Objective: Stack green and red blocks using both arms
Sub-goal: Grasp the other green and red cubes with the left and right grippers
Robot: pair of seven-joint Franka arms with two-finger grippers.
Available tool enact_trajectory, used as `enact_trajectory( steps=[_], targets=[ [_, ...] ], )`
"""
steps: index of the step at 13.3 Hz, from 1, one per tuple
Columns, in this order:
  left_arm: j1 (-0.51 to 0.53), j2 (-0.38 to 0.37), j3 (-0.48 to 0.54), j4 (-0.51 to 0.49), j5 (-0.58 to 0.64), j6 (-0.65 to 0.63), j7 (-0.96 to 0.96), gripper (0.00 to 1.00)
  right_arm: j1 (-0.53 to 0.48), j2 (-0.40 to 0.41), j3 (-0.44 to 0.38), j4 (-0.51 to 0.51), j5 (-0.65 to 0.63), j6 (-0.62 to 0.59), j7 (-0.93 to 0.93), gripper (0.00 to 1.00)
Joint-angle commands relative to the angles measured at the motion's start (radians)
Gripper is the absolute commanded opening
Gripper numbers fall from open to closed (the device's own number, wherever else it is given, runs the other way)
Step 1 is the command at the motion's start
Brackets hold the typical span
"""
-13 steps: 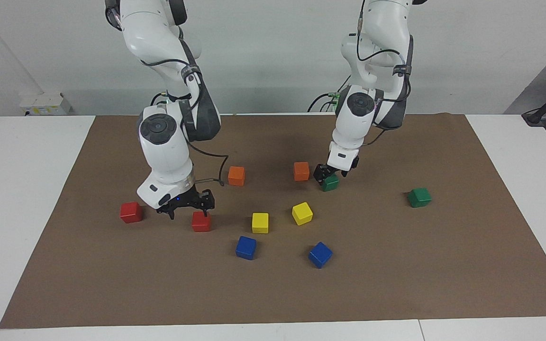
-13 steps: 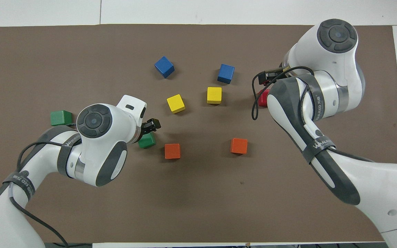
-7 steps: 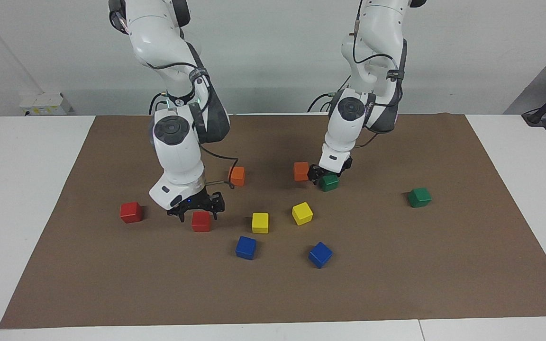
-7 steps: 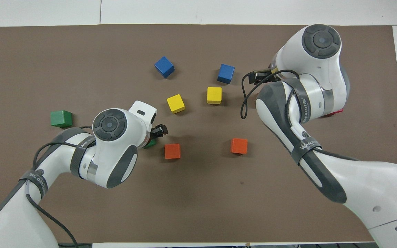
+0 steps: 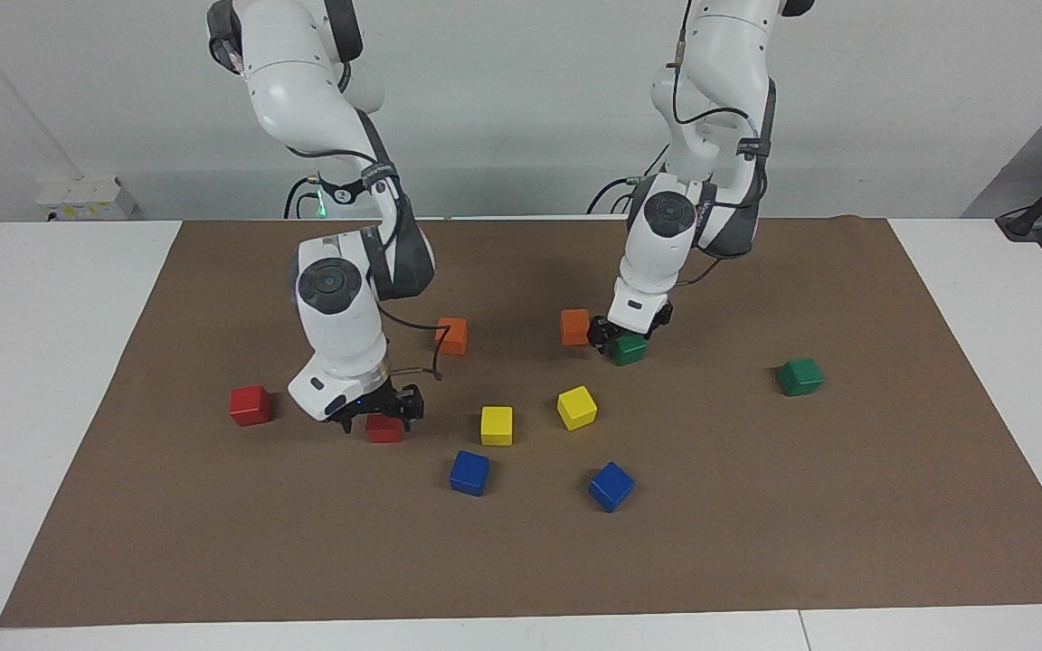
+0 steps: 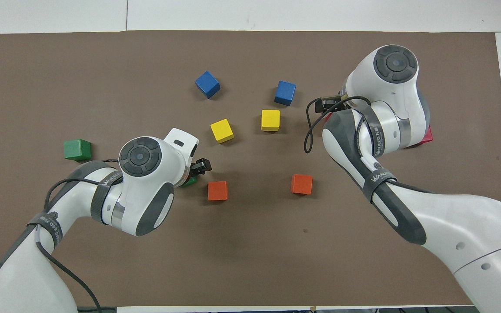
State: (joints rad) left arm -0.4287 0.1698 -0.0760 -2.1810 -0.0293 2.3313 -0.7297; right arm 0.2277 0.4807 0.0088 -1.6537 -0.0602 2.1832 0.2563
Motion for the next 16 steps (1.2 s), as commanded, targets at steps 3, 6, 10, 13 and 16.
enact_trajectory(
  steps=[3, 6, 10, 13, 16],
  targets=[
    [-0.009, -0.004, 0.012, -0.025, 0.003, 0.016, 0.012, 1.0, -0.008, -0.014, 0.01, -0.055, 0.003, 0.049, 0.024, 1.0],
    [-0.007, -0.004, 0.012, -0.026, 0.003, 0.017, 0.012, 1.0, -0.008, -0.01, 0.01, -0.081, 0.003, 0.091, 0.032, 1.0],
    [-0.005, -0.004, 0.013, -0.033, 0.003, 0.014, 0.012, 0.16, -0.001, -0.004, 0.01, -0.109, 0.003, 0.142, 0.05, 1.0],
    [-0.001, -0.018, 0.021, -0.01, 0.003, -0.035, 0.016, 0.0, 0.001, -0.004, 0.01, -0.12, 0.003, 0.145, 0.052, 0.93],
    [0.094, -0.079, 0.022, 0.059, 0.003, -0.183, 0.134, 0.0, 0.007, -0.01, 0.01, -0.123, 0.002, 0.121, 0.043, 0.0]
  ],
)
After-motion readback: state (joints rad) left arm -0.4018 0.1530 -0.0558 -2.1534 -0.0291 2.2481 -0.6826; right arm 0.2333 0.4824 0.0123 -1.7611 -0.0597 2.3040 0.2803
